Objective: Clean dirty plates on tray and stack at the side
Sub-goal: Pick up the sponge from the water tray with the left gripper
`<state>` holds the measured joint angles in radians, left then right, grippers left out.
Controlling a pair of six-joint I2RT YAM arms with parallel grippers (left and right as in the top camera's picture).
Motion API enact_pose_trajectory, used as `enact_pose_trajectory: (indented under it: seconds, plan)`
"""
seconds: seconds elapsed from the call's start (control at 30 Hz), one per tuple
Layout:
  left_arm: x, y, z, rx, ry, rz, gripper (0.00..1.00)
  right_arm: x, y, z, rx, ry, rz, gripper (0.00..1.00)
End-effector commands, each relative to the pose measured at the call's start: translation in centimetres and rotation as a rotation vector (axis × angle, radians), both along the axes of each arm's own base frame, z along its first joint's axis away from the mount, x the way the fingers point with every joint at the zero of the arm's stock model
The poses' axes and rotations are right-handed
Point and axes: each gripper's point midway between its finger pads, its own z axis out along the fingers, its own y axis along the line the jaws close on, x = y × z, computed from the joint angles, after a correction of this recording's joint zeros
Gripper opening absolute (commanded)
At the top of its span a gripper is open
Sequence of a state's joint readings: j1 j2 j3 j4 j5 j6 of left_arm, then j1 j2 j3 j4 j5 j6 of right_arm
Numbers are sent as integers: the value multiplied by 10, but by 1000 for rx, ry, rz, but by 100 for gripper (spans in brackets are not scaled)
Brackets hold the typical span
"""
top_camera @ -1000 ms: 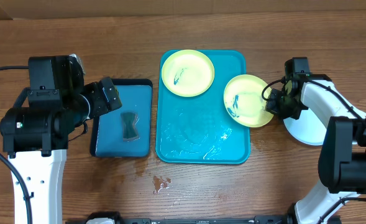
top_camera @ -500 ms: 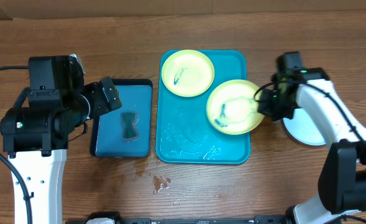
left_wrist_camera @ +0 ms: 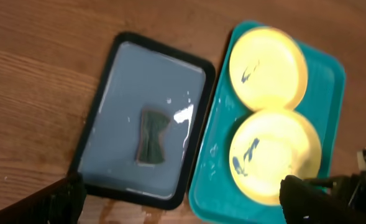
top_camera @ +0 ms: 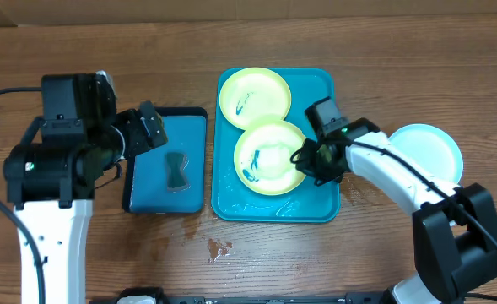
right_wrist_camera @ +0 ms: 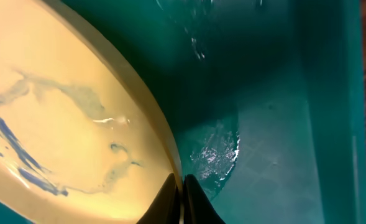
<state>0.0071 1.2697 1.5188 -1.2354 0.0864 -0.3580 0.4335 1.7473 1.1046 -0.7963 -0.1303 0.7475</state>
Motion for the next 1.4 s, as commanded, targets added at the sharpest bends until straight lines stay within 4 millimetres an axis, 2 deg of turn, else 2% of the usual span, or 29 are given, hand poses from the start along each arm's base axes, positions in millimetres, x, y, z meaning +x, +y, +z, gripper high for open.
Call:
enact_pose_trajectory:
  seconds: [0.0, 0.07, 0.13, 0.23, 0.33, 0.53, 0.7, 0.77, 0.87, 1.0, 1.17, 1.2, 1.23, 1.3, 1.37]
  plan:
    - [-2, -20, -51, -9, 161, -136, 100, 1, -7, 0, -36, -21, -44, 13]
    - [-4, -23, -79, -1, 243, -166, 100, 4, -9, 2, -39, -37, 1, 16]
    - [-5, -20, -104, 17, 315, -158, 94, 6, -10, 9, -43, -52, 54, 13]
    - [-3, -17, -143, 24, 417, -145, 83, 9, -9, 28, -43, -95, 113, 12]
    - [-2, -7, -176, 59, 506, -60, 80, 9, -10, 49, -34, -144, 133, 13]
    - [22, -10, -231, 48, 553, -57, 64, 6, -11, 75, -11, -204, 130, 14]
    - [34, -9, -268, 50, 580, -55, 41, -1, -15, 72, -24, -170, 132, 14]
    - [37, -9, -279, 53, 590, -55, 24, -4, -16, 71, -28, -158, 132, 14]
    - [34, -10, -293, 45, 624, -57, 4, -4, -17, 71, -37, -157, 131, 14]
    - [23, -15, -291, 16, 671, -66, 4, -4, -17, 71, -37, -157, 131, 14]
    - [34, -11, -254, 1, 638, -53, 5, -4, -18, 71, -37, -157, 131, 14]
    - [38, -12, -245, -4, 621, -53, 19, -5, -18, 71, -37, -156, 131, 14]
    - [40, -12, -238, -6, 607, -57, 41, -5, -18, 71, -37, -156, 131, 14]
    - [41, -12, -229, 1, 593, -81, 54, -5, -18, 71, -37, -156, 131, 14]
    - [37, -14, -229, 4, 610, -92, 57, -4, -18, 71, -37, -157, 131, 14]
